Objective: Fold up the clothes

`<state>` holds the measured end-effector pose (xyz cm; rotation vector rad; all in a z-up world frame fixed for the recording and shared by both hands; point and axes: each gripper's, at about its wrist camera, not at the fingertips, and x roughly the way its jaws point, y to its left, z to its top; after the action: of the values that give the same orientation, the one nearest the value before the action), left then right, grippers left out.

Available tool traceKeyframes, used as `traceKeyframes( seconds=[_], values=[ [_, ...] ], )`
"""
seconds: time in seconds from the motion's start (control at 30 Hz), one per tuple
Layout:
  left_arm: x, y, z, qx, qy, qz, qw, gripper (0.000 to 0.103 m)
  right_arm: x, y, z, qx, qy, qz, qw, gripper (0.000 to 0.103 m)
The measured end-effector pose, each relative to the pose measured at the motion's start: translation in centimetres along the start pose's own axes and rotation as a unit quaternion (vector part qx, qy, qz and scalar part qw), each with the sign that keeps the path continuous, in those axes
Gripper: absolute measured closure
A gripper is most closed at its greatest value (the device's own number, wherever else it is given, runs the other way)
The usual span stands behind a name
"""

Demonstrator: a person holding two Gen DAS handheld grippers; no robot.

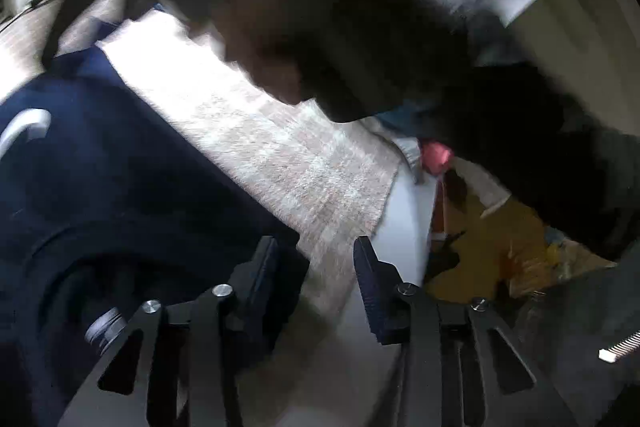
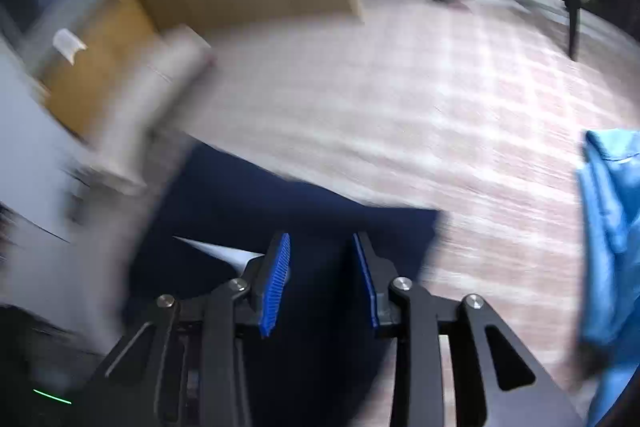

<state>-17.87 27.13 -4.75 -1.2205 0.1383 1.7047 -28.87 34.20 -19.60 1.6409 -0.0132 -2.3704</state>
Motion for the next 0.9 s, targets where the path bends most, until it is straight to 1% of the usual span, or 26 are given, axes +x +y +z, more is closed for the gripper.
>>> traceKeyframes(
  seconds=[0.03, 0.07, 0.1, 0.13, 0.17, 0.2, 0.23, 0.3, 0.37, 0.43, 0.47, 0.5, 0.53, 0.57, 0.6, 0.67, 0.7, 0.73, 0.77, 0.8, 0.87, 0.9],
  values=[
    [-1.7, 0.6, -0.2, -0.004, -0.009, 0.009, 0.9999, 0.066, 0.2, -0.5, -0.2, -0.002, 0.009, -0.007, 1.000, 0.077],
    [-3.2, 1.4, -0.3, -0.010, -0.018, 0.019, 0.9996, 0.065, -0.6, -1.0, -0.4, 0.008, -0.001, 0.017, 1.000, 0.077],
    [-4.1, 3.3, 0.1, -0.025, -0.029, 0.033, 0.9987, 0.064, -1.7, -1.4, -0.5, 0.022, -0.019, 0.039, 0.999, 0.077],
    [-5.0, 5.2, 0.6, -0.039, -0.039, 0.048, 0.9973, 0.064, -2.9, -1.4, -0.3, 0.030, -0.045, 0.058, 0.997, 0.077],
    [-5.9, 7.2, 1.0, -0.054, -0.050, 0.062, 0.9954, 0.064, -4.0, -0.8, 0.1, 0.027, -0.071, 0.074, 0.994, 0.077],
    [-6.8, 9.1, 1.4, -0.069, -0.060, 0.076, 0.9929, 0.066, -4.3, 0.0, 0.7, 0.019, -0.083, 0.086, 0.993, 0.077],
    [-7.6, 11.0, 1.8, -0.084, -0.071, 0.090, 0.9899, 0.066, -4.3, 0.8, 1.3, 0.012, -0.089, 0.097, 0.991, 0.077],
    [-9.2, 14.8, 2.7, -0.113, -0.090, 0.116, 0.9827, 0.067, -3.4, 2.1, 2.3, -0.004, -0.084, 0.122, 0.989, 0.077],
    [-7.9, 17.3, 3.3, -0.132, -0.096, 0.090, 0.9824, 0.069, -2.1, 2.9, 2.2, -0.022, -0.064, 0.128, 0.989, 0.079],
    [-6.1, 19.3, 3.4, -0.144, -0.078, 0.097, 0.9817, 0.071, -0.6, 3.2, 2.1, -0.033, -0.051, 0.117, 0.991, 0.079],
    [-4.6, 19.6, 3.3, -0.144, -0.063, 0.116, 0.9808, 0.075, 0.0, 3.2, 2.1, -0.037, -0.046, 0.109, 0.992, 0.085],
    [-4.0, 20.1, 3.0, -0.139, -0.050, 0.133, 0.9801, 0.087, 0.5, 2.9, 2.0, -0.042, -0.043, 0.107, 0.992, 0.084],
    [-4.2, 20.3, 2.4, -0.130, -0.053, 0.139, 0.9803, 0.096, 0.5, 2.4, 1.7, -0.044, -0.046, 0.118, 0.991, 0.084],
    [-4.4, 20.5, 1.9, -0.124, -0.057, 0.144, 0.9802, 0.097, 0.3, 1.7, 1.4, -0.040, -0.046, 0.129, 0.990, 0.084],
    [-5.2, 20.8, 1.5, -0.134, -0.058, 0.148, 0.9782, 0.094, -0.3, 1.1, 1.1, -0.029, -0.051, 0.131, 0.990, 0.084],
    [-6.9, 21.2, 0.7, -0.153, -0.062, 0.158, 0.9736, 0.093, -2.1, -0.3, 0.6, -0.005, -0.072, 0.128, 0.989, 0.083],
    [-8.2, 21.3, 0.3, -0.152, -0.074, 0.176, 0.9698, 0.088, -3.0, -1.0, 0.1, 0.009, -0.086, 0.127, 0.988, 0.080],
    [-8.7, 21.3, -0.1, -0.151, -0.083, 0.183, 0.9678, 0.081, -3.7, -1.8, -0.3, 0.021, -0.098, 0.133, 0.986, 0.080],
    [-9.2, 21.5, -0.4, -0.151, -0.091, 0.191, 0.9658, 0.078, -4.2, -2.5, -0.6, 0.030, -0.106, 0.144, 0.984, 0.080],
    [-8.7, 22.2, -0.6, -0.156, -0.087, 0.195, 0.9645, 0.074, -4.0, -3.2, -0.8, 0.037, -0.104, 0.140, 0.984, 0.080],
    [-7.9, 23.6, -0.9, -0.166, -0.078, 0.203, 0.9618, 0.074, -2.1, -4.2, -0.7, 0.043, -0.073, 0.110, 0.990, 0.080],
    [-7.6, 24.1, -0.9, -0.172, -0.070, 0.211, 0.9598, 0.076, -1.1, -4.7, -0.6, 0.044, -0.056, 0.095, 0.993, 0.087]
  ],
)
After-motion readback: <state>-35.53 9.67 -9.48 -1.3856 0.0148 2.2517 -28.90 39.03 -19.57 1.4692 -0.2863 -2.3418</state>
